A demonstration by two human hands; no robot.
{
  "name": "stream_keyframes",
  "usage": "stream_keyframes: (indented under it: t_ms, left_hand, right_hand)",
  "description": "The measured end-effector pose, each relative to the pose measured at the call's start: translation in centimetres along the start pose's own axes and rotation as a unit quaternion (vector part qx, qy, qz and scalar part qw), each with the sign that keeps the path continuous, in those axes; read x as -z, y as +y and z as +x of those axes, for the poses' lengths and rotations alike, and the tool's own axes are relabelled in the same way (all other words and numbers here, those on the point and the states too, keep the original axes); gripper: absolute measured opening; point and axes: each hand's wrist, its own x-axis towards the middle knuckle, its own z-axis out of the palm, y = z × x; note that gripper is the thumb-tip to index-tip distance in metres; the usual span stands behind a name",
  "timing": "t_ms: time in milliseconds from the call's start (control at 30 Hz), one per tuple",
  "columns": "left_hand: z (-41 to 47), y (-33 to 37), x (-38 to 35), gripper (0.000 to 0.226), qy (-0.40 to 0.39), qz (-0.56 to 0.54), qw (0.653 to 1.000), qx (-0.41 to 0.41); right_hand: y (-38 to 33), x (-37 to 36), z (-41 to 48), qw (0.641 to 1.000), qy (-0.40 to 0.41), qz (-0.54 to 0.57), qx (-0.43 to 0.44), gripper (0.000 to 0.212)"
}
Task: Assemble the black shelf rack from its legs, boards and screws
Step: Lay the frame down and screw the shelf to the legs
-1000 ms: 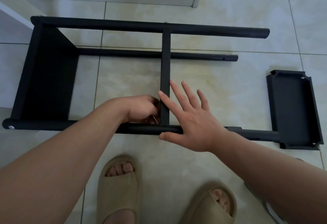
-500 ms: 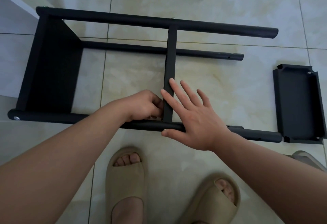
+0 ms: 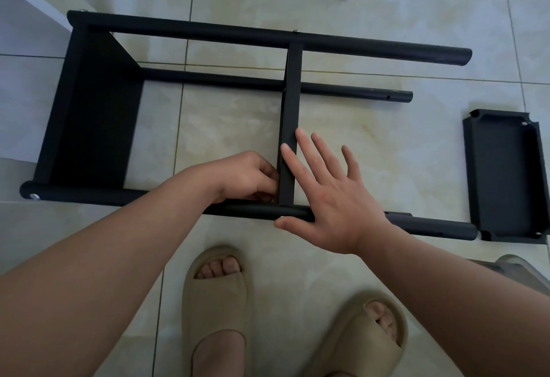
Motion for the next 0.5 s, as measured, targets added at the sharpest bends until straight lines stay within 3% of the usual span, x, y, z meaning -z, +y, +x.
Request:
stream_keyframes:
  t_ms: [100, 333, 500]
  left_hand:
    - [0.14, -0.02, -0.02, 0.015, -0.012, -0.014, 1.0, 0.011]
    - [0.71, -0.02, 0.25, 0.028, -0.056, -0.046, 0.996, 0.056]
    - [0.71, -0.05, 0.59, 0.016, -0.083, -0.072, 0.991, 0.077]
  right_hand:
    - [-0.04, 0.04, 0.0, 1.0, -0.002, -0.005, -0.005, 0.103]
    - [-0.02, 0.02, -0.03, 1.0, -0.004, -0.004, -0.003, 0.104]
    - [-0.02, 0.0, 0.0, 1.0, -0.005, -0.002, -0.002, 0.104]
